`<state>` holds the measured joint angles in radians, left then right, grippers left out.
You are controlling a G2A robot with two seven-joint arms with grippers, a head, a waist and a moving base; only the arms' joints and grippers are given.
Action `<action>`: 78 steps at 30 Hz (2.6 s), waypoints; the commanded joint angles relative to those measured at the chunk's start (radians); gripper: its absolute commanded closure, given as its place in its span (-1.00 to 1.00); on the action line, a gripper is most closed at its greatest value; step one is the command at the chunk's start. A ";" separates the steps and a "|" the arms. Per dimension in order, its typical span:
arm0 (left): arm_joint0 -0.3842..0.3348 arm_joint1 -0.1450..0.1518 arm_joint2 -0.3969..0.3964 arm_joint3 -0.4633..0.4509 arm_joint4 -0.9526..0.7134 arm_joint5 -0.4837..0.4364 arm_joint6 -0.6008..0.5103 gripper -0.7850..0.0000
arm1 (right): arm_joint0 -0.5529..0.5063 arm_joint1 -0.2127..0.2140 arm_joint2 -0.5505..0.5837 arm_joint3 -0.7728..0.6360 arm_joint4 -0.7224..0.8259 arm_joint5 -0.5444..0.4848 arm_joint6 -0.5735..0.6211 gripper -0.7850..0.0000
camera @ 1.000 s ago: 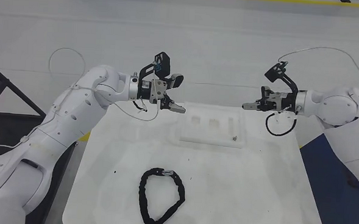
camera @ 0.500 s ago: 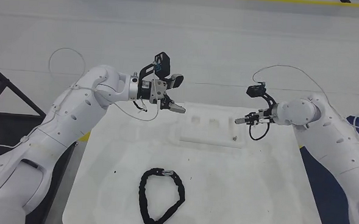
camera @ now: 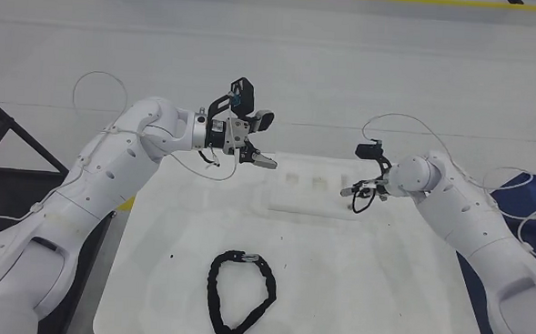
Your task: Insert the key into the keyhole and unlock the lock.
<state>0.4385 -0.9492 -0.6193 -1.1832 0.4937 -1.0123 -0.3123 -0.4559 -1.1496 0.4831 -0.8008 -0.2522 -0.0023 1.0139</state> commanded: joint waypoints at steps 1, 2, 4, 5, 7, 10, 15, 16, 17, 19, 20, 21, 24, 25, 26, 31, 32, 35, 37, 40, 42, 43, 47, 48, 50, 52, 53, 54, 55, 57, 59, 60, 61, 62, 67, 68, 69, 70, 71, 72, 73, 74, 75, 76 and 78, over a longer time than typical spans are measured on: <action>0.000 0.000 0.000 0.000 0.000 0.000 0.000 -1.00 | -0.002 -0.013 -0.004 0.009 0.013 0.053 0.008 -1.00; 0.000 0.000 0.000 0.000 0.000 0.000 0.000 -1.00 | -0.004 -0.020 -0.001 0.015 0.037 0.075 0.020 -1.00; 0.000 0.000 0.000 0.000 0.000 0.000 0.000 -1.00 | 0.002 -0.034 0.000 0.021 0.050 0.101 0.019 -1.00; 0.000 0.000 0.000 0.000 0.000 0.000 0.000 -1.00 | 0.005 -0.040 -0.002 0.023 0.049 0.115 0.017 -1.00; 0.000 0.000 0.000 0.000 0.000 0.000 0.000 -1.00 | 0.007 -0.051 -0.001 0.025 0.058 0.135 0.016 -1.00; 0.000 0.000 0.000 0.000 0.000 0.000 0.000 -1.00 | 0.007 -0.063 0.006 0.040 0.081 0.147 0.018 -1.00; 0.000 0.000 0.000 0.000 0.000 0.000 0.000 -1.00 | 0.007 -0.067 0.008 0.046 0.088 0.136 0.023 -1.00; 0.000 0.000 0.000 0.000 0.000 0.000 0.000 -1.00 | 0.007 -0.067 0.008 0.046 0.088 0.136 0.023 -1.00; 0.000 0.000 0.000 0.000 0.000 0.000 0.000 -1.00 | 0.007 -0.067 0.008 0.046 0.088 0.136 0.023 -1.00; 0.000 0.000 0.000 0.000 0.000 0.000 0.000 -1.00 | 0.007 -0.067 0.008 0.046 0.088 0.136 0.023 -1.00; 0.000 0.000 0.000 0.000 0.000 0.000 0.000 -1.00 | 0.007 -0.067 0.008 0.046 0.088 0.136 0.023 -1.00; 0.000 0.000 0.000 0.000 0.000 0.000 0.000 -1.00 | 0.007 -0.067 0.008 0.046 0.088 0.136 0.023 -1.00; 0.000 0.000 0.000 0.000 0.000 0.000 0.000 -1.00 | 0.007 -0.067 0.008 0.046 0.088 0.136 0.023 -1.00; 0.000 0.000 0.000 0.000 0.000 0.000 0.000 -1.00 | 0.007 -0.067 0.008 0.046 0.088 0.136 0.023 -1.00; 0.000 0.000 0.000 0.000 0.000 0.000 0.000 -1.00 | 0.007 -0.067 0.008 0.046 0.088 0.136 0.023 -1.00; 0.000 0.000 0.000 0.000 0.000 0.000 0.000 -1.00 | 0.002 -0.067 0.006 0.043 0.078 0.139 0.011 -1.00; 0.000 0.000 0.000 0.000 0.000 0.000 0.000 -1.00 | -0.002 -0.066 0.001 0.032 0.055 0.151 0.004 -1.00; 0.000 0.000 0.000 0.000 0.000 0.000 0.000 -1.00 | -0.002 -0.066 -0.015 -0.011 -0.021 0.218 0.008 -1.00; 0.000 0.000 0.000 0.000 0.000 0.000 0.000 -1.00 | -0.010 -0.065 -0.011 -0.029 -0.031 0.258 0.018 -1.00; 0.000 0.000 0.000 0.000 0.000 0.000 0.000 -1.00 | -0.022 -0.061 -0.001 -0.049 -0.042 0.294 0.026 -1.00; 0.000 0.000 0.000 0.000 0.000 0.000 0.000 -1.00 | -0.032 -0.057 0.007 -0.064 -0.048 0.306 0.029 -0.94; 0.000 0.000 0.000 0.000 0.000 0.000 0.000 -1.00 | -0.036 -0.055 0.010 -0.073 -0.053 0.313 0.032 -0.92; 0.000 0.000 0.000 0.000 0.000 0.000 0.000 -1.00 | -0.051 -0.047 0.027 -0.104 -0.071 0.346 0.035 -0.63; 0.000 0.000 0.000 0.000 0.000 0.000 0.000 -1.00 | -0.055 -0.045 0.032 -0.110 -0.074 0.349 0.036 -0.51; 0.000 0.000 0.000 0.000 0.000 0.000 0.000 -1.00 | -0.063 -0.042 0.042 -0.121 -0.077 0.358 0.039 -0.32; 0.000 0.000 0.000 0.000 0.000 0.000 0.000 -1.00 | -0.070 -0.038 0.050 -0.128 -0.084 0.373 0.045 -0.30; 0.000 0.000 0.000 0.000 0.000 0.000 0.000 -1.00 | -0.072 -0.037 0.053 -0.134 -0.090 0.379 0.050 -0.18; 0.000 0.000 0.000 0.000 0.000 0.000 0.000 -1.00 | -0.074 -0.035 0.055 -0.139 -0.095 0.385 0.057 -0.12; 0.000 0.000 0.000 0.000 0.000 0.000 0.000 -1.00 | -0.075 -0.034 0.056 -0.141 -0.104 0.395 0.066 -0.13; 0.000 0.000 0.000 0.000 0.000 0.000 0.000 -1.00 | -0.080 -0.032 0.064 -0.145 -0.106 0.401 0.076 -0.05; 0.000 0.000 0.000 0.000 0.000 0.000 0.000 -1.00 | -0.086 -0.031 0.071 -0.148 -0.104 0.397 0.076 -0.03; 0.000 0.000 0.000 0.000 0.000 0.000 0.000 -1.00 | -0.089 -0.031 0.075 -0.148 -0.104 0.393 0.073 0.00; 0.000 0.000 0.000 0.000 0.000 0.000 0.000 -1.00 | -0.091 -0.031 0.078 -0.148 -0.106 0.391 0.071 0.04; 0.000 0.000 0.000 0.000 0.000 0.000 0.000 -1.00 | -0.094 -0.032 0.081 -0.149 -0.105 0.388 0.068 0.07; 0.000 0.000 0.000 0.000 0.000 0.000 0.000 -1.00 | -0.105 -0.037 0.090 -0.141 -0.101 0.378 0.054 0.15; 0.000 0.000 0.000 0.000 0.000 0.000 0.000 -1.00 | -0.106 -0.039 0.092 -0.137 -0.101 0.379 0.052 0.15; 0.000 0.000 0.000 0.000 0.000 0.000 0.000 -1.00 | -0.107 -0.041 0.093 -0.134 -0.100 0.381 0.049 0.15; 0.000 0.000 0.000 0.000 0.000 0.000 0.000 -1.00 | -0.108 -0.043 0.094 -0.130 -0.099 0.381 0.046 0.18; 0.000 0.000 0.000 0.000 0.000 0.000 0.000 -1.00 | -0.109 -0.045 0.095 -0.126 -0.099 0.379 0.043 0.23; 0.000 0.000 0.000 0.000 0.000 0.000 0.000 -1.00 | -0.110 -0.047 0.096 -0.121 -0.096 0.379 0.041 0.26; 0.000 0.000 0.000 0.000 0.000 0.000 0.000 -1.00 | -0.111 -0.050 0.097 -0.117 -0.095 0.379 0.037 0.26; 0.000 0.000 0.000 0.000 0.000 0.000 0.000 -1.00 | -0.112 -0.052 0.098 -0.114 -0.093 0.377 0.035 0.26; 0.000 0.000 0.000 0.000 0.000 0.000 0.000 -1.00 | -0.112 -0.054 0.099 -0.110 -0.091 0.377 0.032 0.29; 0.000 0.000 0.000 0.000 0.000 0.000 0.000 -1.00 | -0.113 -0.056 0.099 -0.107 -0.091 0.376 0.030 0.33; 0.000 0.000 0.000 0.000 0.000 0.000 0.000 -1.00 | -0.113 -0.061 0.100 -0.100 -0.091 0.375 0.028 0.35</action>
<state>0.4385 -0.9492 -0.6193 -1.1832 0.4937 -1.0123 -0.3123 -0.5690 -1.2092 0.5826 -0.9024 -0.3431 0.3730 1.0419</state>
